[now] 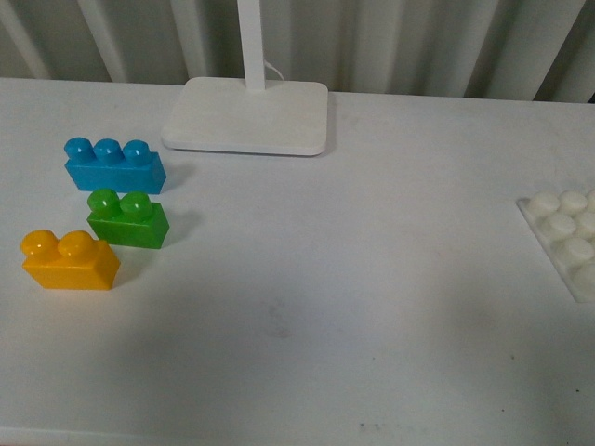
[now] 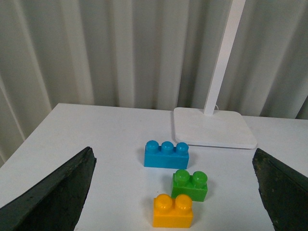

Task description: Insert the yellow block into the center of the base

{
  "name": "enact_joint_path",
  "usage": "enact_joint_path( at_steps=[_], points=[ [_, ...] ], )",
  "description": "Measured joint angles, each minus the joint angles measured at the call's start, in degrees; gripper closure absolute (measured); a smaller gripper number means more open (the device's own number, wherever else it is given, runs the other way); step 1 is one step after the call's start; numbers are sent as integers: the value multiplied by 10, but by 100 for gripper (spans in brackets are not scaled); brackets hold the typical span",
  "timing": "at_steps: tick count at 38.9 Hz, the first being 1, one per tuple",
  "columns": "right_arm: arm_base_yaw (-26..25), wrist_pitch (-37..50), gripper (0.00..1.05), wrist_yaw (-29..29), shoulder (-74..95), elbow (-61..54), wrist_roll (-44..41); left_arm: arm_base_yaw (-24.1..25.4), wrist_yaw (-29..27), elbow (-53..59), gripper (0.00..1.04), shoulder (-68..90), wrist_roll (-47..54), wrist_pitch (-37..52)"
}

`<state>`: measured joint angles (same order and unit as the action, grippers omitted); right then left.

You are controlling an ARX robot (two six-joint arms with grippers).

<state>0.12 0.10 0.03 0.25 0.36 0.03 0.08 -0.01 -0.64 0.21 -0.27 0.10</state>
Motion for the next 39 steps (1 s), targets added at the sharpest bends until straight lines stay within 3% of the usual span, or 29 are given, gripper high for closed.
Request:
enact_joint_path(
  at_steps=[28,30,32,36,39],
  points=[
    [-2,-4,9,-6,3,1,3,0,0,0,6,0,0,0],
    [-43,-115,9,-105,78,51,27,0,0,0,6,0,0,0],
    [-83,-131,9,-161,164,78,28,0,1,0,6,0,0,0],
    [-182,1,9,-238,390,119,7,0,0,0,6,0,0,0],
    [-220,105,9,-266,548,167,-22,0,0,0,6,0,0,0]
  ],
)
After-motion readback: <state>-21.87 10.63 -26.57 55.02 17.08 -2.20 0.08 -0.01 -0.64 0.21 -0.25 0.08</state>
